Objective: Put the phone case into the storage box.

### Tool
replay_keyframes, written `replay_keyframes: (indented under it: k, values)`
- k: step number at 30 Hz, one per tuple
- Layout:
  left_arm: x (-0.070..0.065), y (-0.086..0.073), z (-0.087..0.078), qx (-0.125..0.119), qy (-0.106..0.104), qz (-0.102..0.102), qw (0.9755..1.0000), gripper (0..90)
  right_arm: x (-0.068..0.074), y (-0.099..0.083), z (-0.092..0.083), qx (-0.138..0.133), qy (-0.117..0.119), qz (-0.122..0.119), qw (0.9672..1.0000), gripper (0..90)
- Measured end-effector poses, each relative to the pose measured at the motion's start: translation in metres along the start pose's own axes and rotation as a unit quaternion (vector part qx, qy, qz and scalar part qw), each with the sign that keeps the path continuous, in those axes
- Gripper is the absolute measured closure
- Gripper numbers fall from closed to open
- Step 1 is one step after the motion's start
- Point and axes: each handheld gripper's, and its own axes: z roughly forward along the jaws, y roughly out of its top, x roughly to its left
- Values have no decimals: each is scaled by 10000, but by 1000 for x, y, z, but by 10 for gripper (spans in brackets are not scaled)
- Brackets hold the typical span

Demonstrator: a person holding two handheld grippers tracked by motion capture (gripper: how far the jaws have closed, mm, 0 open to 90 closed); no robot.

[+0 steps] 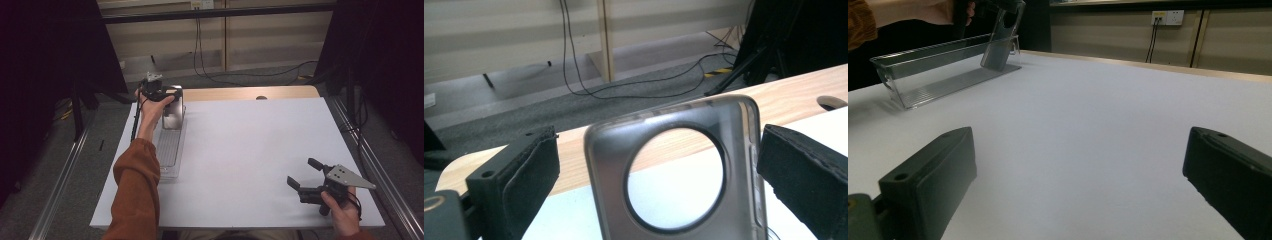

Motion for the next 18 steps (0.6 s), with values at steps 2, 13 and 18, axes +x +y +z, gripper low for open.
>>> replay_keyframes:
  k: [2, 13, 18]
  values:
    - [1, 1, 1, 51, 3, 16, 10000, 37, 0, 0, 0, -4, 4, 20, 10000, 1]
    - [-2, 4, 7, -111, 43, -108, 9999, 42, 0, 0, 0, -1, 62, -29, 10000, 2]
    - [-6, 2, 14, -75, 57, -152, 9998, 38, 0, 0, -1, -26, 49, 50, 10000, 2]
